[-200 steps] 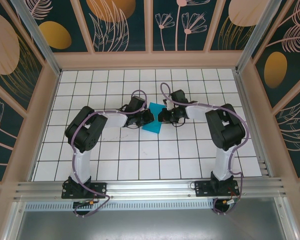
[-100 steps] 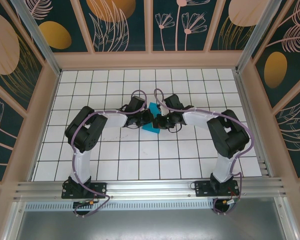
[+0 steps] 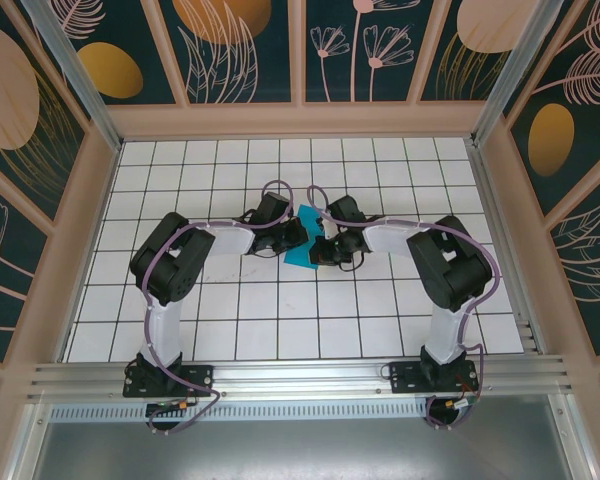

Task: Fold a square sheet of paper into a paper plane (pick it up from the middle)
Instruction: Fold the triangle a second time at the center of the table.

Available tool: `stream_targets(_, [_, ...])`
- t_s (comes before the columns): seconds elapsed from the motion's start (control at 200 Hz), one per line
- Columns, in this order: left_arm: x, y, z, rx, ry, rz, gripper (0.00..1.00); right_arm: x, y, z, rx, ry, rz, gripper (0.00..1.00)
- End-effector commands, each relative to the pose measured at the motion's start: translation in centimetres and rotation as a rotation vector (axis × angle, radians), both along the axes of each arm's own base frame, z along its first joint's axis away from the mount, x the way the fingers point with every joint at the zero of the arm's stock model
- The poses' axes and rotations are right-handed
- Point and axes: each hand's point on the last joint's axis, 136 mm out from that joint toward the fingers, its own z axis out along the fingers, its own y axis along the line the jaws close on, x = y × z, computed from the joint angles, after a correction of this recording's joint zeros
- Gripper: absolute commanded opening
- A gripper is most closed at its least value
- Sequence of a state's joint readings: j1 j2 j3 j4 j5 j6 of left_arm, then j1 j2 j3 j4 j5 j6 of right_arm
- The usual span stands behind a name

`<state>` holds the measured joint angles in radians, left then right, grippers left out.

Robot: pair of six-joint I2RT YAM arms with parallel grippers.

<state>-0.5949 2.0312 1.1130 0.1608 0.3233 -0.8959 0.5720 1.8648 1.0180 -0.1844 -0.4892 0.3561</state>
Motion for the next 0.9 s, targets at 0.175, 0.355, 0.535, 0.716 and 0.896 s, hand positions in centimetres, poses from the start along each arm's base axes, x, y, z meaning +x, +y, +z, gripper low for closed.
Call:
stream_targets(0.175, [-1.6, 2.7, -4.4, 0.131, 0.100, 0.055, 0.08, -2.1, -1.6, -2.0, -0.073, 0.055, 0.031, 0.08])
stream_targets(0.355, [-1.6, 2.7, -4.4, 0.133, 0.099, 0.055, 0.07, -4.0, -2.8, -2.9, -0.093, 0.093, 0.042, 0.07])
stream_targets(0.535, [-1.8, 2.6, -4.4, 0.122, 0.098, 0.044, 0.07, -4.3, -2.6, -1.0, -0.017, 0.080, 0.047, 0.05])
stream_targets(0.716, [-1.9, 2.5, -4.0, 0.101, 0.092, 0.041, 0.07, -0.8, -2.5, 2.9, 0.067, -0.024, -0.046, 0.05])
stream_targets(0.896, [-2.0, 2.2, -4.0, 0.085, 0.097, 0.034, 0.07, 1.4, -0.8, 3.7, 0.122, -0.032, -0.080, 0.05])
